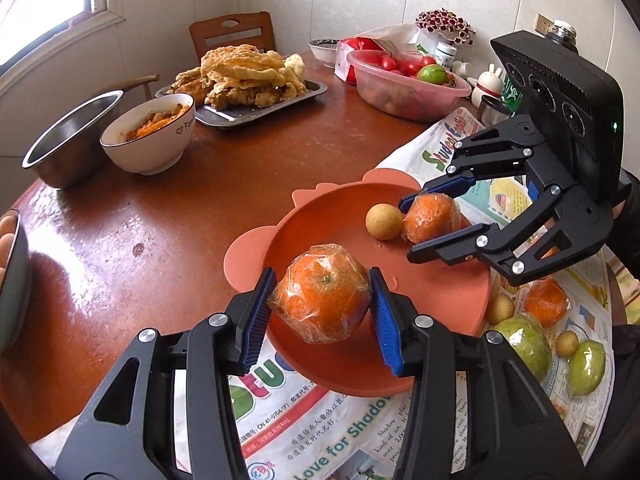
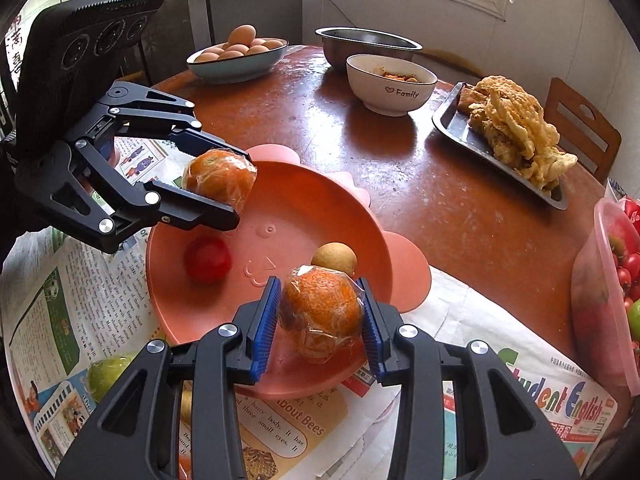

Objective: Organize fruits
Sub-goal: 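Carry both wrapped mandarins into the orange plate and open both tools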

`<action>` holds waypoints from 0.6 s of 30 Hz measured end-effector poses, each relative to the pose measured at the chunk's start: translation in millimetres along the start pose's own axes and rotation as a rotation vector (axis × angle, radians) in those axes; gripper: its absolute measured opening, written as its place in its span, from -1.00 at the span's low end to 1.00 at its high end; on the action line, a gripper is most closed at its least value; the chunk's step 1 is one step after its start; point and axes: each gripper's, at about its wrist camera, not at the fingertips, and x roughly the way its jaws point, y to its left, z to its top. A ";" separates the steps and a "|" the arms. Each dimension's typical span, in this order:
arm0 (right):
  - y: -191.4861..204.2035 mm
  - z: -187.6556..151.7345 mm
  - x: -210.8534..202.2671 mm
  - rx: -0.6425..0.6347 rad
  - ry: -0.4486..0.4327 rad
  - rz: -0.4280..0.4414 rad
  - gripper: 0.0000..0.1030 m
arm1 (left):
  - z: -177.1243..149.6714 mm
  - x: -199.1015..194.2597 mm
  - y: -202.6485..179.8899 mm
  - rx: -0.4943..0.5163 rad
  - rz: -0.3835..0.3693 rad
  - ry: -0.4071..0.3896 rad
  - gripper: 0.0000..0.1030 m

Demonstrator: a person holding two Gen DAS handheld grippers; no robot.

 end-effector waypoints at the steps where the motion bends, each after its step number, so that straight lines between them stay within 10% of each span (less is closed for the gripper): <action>1: 0.8 0.4 0.4 -0.005 0.003 0.005 -0.29 | 1.3 0.5 0.7 -0.003 0.000 -0.002 -0.25; 18: 11.8 2.4 8.5 -0.066 0.053 0.013 -0.26 | 2.4 15.4 -5.4 0.066 0.003 0.022 -0.24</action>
